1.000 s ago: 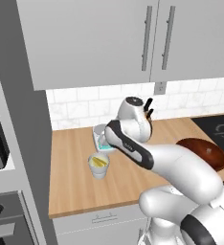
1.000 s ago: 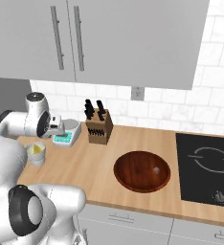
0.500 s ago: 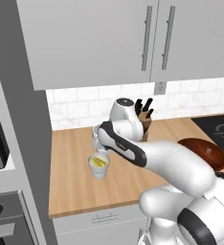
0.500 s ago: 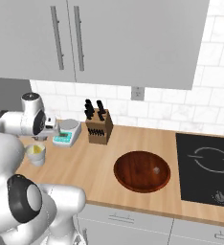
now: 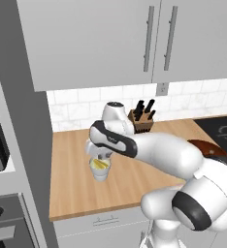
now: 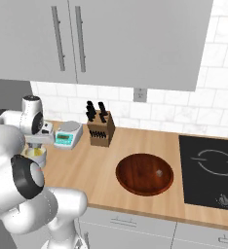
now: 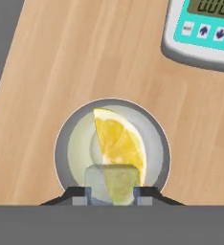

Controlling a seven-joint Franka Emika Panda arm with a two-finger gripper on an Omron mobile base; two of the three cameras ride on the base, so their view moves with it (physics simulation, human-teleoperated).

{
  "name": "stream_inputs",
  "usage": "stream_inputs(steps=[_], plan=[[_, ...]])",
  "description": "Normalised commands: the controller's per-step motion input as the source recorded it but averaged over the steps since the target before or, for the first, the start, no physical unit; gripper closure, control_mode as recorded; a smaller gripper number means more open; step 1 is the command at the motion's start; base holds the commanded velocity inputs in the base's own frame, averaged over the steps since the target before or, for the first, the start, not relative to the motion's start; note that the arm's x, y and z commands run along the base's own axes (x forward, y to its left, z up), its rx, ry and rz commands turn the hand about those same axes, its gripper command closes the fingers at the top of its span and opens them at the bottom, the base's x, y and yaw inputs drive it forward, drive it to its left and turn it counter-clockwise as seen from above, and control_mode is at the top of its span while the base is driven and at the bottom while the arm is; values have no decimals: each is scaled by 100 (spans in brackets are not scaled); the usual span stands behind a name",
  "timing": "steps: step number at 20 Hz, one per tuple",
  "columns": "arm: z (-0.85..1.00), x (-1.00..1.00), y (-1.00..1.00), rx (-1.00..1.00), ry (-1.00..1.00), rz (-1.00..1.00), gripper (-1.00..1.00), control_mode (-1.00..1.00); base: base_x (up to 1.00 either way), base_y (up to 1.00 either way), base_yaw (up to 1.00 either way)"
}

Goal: Grab a lemon wedge from the fridge and one ice cube from the ice bowl, and put them in the glass of lemonade.

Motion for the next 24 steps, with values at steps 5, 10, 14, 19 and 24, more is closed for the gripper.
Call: stream_inputs(steps=[5,10,14,19,24], plan=[[-1,10,24,0,4,0,100,-100,0,0,0],[-3,12,-1,0,1,0,100,-100,0,0,0],[-9,14,-2,0,4,0,100,-100,0,0,0],[-7,0,0,0,0,0,100,-100,0,0,0],[0,0,0,0,0,0,100,-100,0,0,0]])
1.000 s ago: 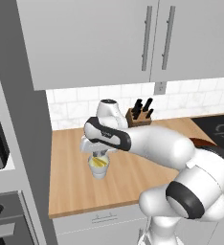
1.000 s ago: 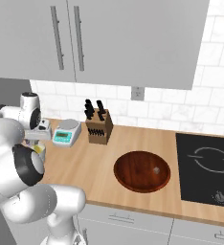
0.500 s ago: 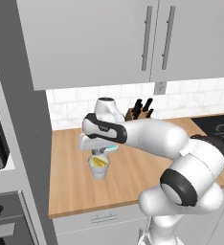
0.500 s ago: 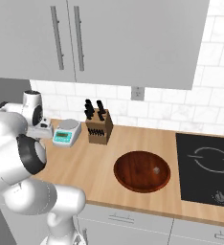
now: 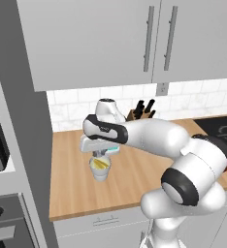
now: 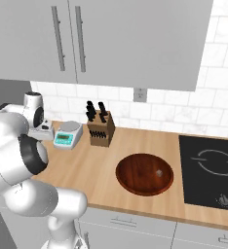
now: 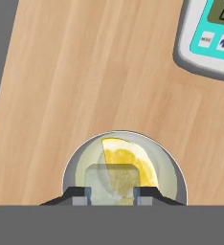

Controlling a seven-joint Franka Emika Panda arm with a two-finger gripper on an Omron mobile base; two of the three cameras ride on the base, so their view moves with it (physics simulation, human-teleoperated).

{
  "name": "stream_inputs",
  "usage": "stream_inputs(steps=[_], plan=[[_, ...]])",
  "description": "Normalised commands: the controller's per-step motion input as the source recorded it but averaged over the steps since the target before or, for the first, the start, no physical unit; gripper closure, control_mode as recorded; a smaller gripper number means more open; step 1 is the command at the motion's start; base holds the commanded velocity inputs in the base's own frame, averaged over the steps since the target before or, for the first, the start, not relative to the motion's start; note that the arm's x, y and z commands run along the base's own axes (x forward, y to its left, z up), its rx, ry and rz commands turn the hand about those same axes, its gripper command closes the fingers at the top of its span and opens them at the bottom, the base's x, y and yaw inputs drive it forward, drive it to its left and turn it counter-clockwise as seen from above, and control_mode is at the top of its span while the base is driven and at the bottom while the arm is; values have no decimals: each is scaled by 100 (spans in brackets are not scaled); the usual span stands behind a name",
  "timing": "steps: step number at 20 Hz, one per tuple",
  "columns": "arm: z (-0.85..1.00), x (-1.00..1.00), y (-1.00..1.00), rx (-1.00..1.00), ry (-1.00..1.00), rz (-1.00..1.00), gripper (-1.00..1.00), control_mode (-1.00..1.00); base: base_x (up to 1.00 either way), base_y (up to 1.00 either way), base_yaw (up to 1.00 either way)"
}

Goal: Grab a lemon wedge from the fridge and one ice cube from the ice bowl, and put them in the glass of lemonade.

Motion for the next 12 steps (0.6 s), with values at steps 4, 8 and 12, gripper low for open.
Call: stream_inputs(steps=[4,8,12], plan=[[-1,0,0,0,0,0,100,-100,0,0,0],[0,0,0,0,0,0,100,-100,0,0,0],[-2,-1,0,0,0,0,100,-100,0,0,0]])
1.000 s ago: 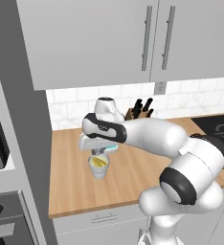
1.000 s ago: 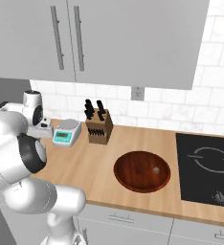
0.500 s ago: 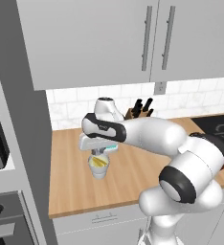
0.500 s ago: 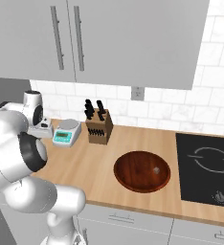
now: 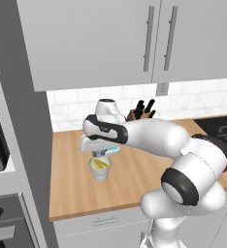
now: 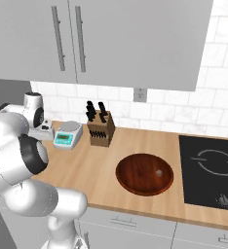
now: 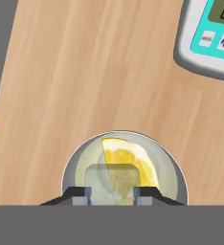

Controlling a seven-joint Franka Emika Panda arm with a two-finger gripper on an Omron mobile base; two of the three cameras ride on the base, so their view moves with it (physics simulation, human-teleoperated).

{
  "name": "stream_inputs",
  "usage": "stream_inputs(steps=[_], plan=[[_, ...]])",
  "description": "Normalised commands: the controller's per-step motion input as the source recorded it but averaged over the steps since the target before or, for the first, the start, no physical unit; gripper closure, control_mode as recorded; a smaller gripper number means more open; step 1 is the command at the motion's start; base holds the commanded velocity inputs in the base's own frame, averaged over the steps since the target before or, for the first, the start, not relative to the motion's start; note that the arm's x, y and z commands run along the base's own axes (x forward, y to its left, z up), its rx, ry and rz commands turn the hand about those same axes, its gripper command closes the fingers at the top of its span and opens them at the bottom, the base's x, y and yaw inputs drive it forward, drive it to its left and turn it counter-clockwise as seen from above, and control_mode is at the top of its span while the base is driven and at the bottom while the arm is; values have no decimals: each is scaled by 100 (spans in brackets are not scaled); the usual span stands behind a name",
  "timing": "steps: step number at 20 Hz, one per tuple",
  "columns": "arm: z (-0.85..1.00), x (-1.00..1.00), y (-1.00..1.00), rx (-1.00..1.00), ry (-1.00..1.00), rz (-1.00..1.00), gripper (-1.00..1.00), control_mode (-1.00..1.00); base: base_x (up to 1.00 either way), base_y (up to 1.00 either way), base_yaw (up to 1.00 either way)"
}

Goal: Grab a lemon wedge from the fridge and one ice cube from the ice bowl, and put them in the glass of lemonade.

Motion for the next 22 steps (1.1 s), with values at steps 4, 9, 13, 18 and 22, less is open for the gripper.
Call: stream_inputs(steps=[4,9,13,18,22], plan=[[0,-16,2,0,0,0,100,-100,0,0,0],[0,-12,4,0,0,0,100,-100,0,0,0],[0,0,-3,0,0,0,100,-100,0,0,0],[0,0,0,0,0,0,100,-100,0,0,0],[0,0,0,0,0,0,100,-100,0,0,0]])
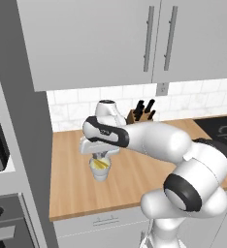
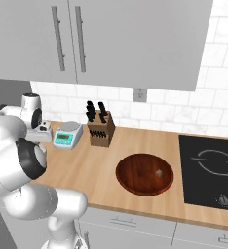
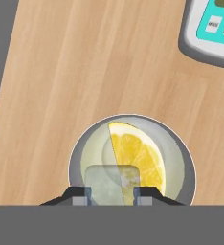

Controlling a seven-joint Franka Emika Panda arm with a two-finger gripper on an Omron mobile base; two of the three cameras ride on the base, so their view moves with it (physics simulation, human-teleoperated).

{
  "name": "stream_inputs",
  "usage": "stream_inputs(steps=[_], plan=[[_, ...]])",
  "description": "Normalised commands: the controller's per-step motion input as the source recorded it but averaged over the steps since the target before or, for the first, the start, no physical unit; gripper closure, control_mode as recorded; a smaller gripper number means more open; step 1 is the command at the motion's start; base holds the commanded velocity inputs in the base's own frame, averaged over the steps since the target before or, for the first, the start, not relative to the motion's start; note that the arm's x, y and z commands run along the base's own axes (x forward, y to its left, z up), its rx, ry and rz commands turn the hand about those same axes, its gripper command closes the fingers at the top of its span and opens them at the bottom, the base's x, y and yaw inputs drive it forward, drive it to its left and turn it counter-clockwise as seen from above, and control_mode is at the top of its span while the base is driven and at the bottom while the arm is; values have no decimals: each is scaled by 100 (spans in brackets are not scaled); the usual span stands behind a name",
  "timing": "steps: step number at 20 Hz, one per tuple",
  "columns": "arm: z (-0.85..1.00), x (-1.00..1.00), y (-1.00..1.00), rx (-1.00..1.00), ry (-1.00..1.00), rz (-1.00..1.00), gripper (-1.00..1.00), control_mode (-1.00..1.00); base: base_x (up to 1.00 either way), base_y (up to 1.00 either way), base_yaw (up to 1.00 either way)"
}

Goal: Grab a lemon wedge from the fridge and one ice cube from the ice bowl, and put them in the glass of lemonade.

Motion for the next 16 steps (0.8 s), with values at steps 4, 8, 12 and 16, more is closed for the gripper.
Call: stream_inputs(steps=[4,8,12,16], plan=[[0,0,0,0,0,0,-100,-100,0,0,0],[0,0,0,0,0,0,-100,-100,0,0,0],[0,0,0,0,0,0,-100,-100,0,0,0],[0,-4,0,0,0,0,-100,-100,0,0,0]])
